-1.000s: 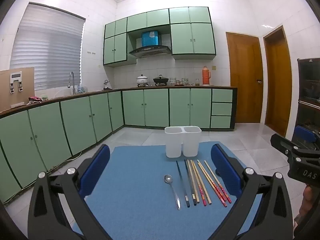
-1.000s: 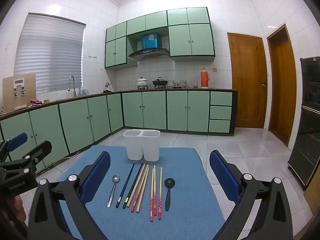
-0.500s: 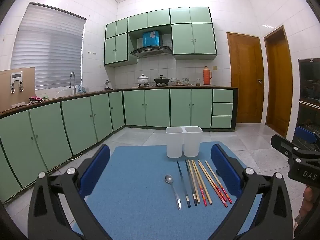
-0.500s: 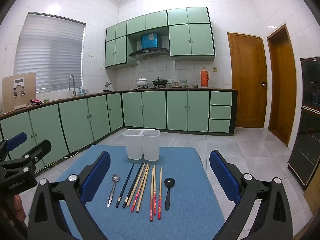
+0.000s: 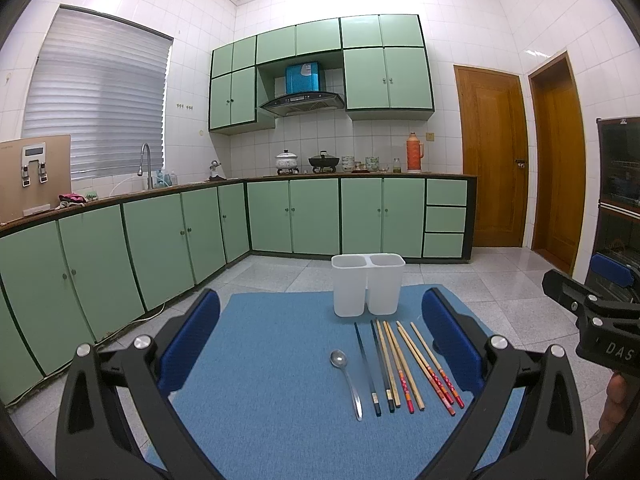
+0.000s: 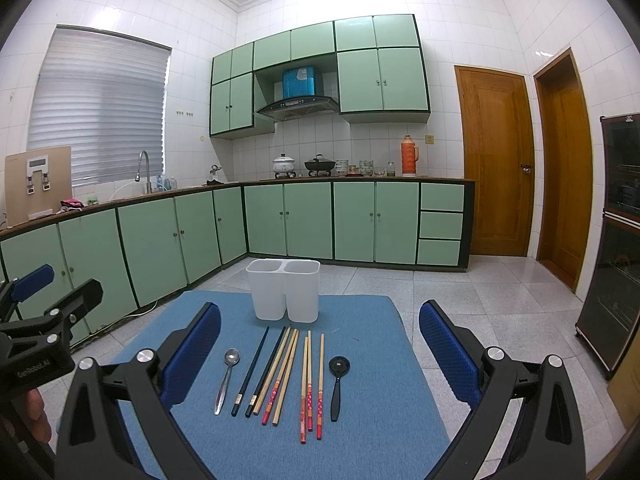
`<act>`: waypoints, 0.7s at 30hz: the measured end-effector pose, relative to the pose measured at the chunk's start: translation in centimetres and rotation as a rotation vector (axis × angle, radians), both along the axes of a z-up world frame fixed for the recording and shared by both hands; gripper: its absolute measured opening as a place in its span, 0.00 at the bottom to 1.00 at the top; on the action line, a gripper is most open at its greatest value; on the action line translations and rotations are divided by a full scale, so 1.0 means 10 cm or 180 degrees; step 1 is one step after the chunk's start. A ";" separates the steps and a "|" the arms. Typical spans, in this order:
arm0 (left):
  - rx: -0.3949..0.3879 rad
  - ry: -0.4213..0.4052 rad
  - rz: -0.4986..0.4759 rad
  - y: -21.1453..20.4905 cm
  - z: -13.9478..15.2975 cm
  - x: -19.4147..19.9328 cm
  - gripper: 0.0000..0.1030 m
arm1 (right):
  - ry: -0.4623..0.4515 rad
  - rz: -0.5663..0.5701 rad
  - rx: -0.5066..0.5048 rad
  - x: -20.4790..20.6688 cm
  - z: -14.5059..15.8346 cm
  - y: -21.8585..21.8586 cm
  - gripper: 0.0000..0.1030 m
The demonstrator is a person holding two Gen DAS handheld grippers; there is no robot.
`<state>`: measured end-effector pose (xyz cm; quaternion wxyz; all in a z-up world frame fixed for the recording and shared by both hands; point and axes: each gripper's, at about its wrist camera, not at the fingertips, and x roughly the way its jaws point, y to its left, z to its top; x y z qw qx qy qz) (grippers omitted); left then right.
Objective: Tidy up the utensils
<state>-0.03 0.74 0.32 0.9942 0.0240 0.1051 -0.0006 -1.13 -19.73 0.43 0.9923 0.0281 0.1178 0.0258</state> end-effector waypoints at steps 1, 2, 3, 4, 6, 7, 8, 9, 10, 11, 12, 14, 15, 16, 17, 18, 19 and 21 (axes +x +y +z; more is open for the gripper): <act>0.0001 0.0000 -0.0001 0.00 0.00 0.00 0.95 | 0.0000 0.0000 -0.0001 0.00 0.00 0.00 0.94; 0.0004 0.0001 0.0000 0.00 0.00 0.00 0.95 | -0.0002 0.0000 0.0000 0.00 0.00 0.00 0.94; 0.0001 0.0001 0.0001 0.00 0.01 0.00 0.95 | -0.0001 0.0000 0.0000 0.00 0.00 0.00 0.94; 0.0001 0.0002 0.0000 0.01 0.01 0.00 0.95 | -0.0002 0.0000 0.0000 0.00 0.00 0.00 0.94; 0.0000 -0.0002 0.0001 0.00 0.00 0.00 0.95 | -0.0003 0.0001 0.0001 0.00 0.00 0.00 0.94; -0.0001 -0.0001 0.0000 0.00 0.01 0.00 0.95 | -0.0002 0.0000 0.0000 0.00 0.00 0.00 0.94; 0.0000 -0.0001 0.0001 -0.01 0.01 0.00 0.95 | -0.0001 -0.0001 -0.0001 0.00 0.00 0.00 0.94; 0.0001 -0.0001 0.0003 -0.01 0.01 0.00 0.95 | -0.0001 -0.0001 0.0001 0.00 0.00 0.00 0.94; 0.0002 0.0000 0.0000 -0.01 0.01 0.00 0.95 | -0.0001 -0.0001 0.0000 0.00 0.00 0.00 0.94; 0.0002 -0.0001 0.0001 0.00 0.01 0.00 0.95 | -0.0002 -0.0001 0.0000 0.00 0.00 0.00 0.94; 0.0002 -0.0003 0.0003 -0.01 0.01 0.00 0.95 | -0.0001 0.0000 0.0000 0.00 0.00 0.00 0.94; 0.0001 -0.0001 0.0000 0.00 0.01 0.00 0.95 | -0.0003 0.0000 -0.0001 0.00 0.00 -0.01 0.94; 0.0003 -0.0002 0.0002 -0.01 0.00 0.00 0.95 | -0.0003 -0.0001 -0.0002 0.00 0.00 -0.01 0.94; 0.0003 -0.0001 0.0001 0.00 0.01 0.00 0.95 | -0.0001 -0.0001 -0.0001 0.00 0.00 -0.01 0.94; 0.0001 -0.0002 0.0001 -0.01 0.00 0.00 0.95 | -0.0001 -0.0001 -0.0001 0.00 0.00 -0.01 0.94; 0.0001 -0.0003 0.0002 -0.01 0.00 0.00 0.95 | -0.0001 -0.0001 -0.0001 0.00 0.00 -0.01 0.94; 0.0001 -0.0002 0.0003 0.00 0.01 0.00 0.95 | -0.0001 -0.0002 -0.0001 0.00 0.00 -0.01 0.94; 0.0002 -0.0004 0.0004 -0.01 0.00 0.00 0.95 | -0.0002 -0.0002 0.0000 0.00 0.00 -0.01 0.94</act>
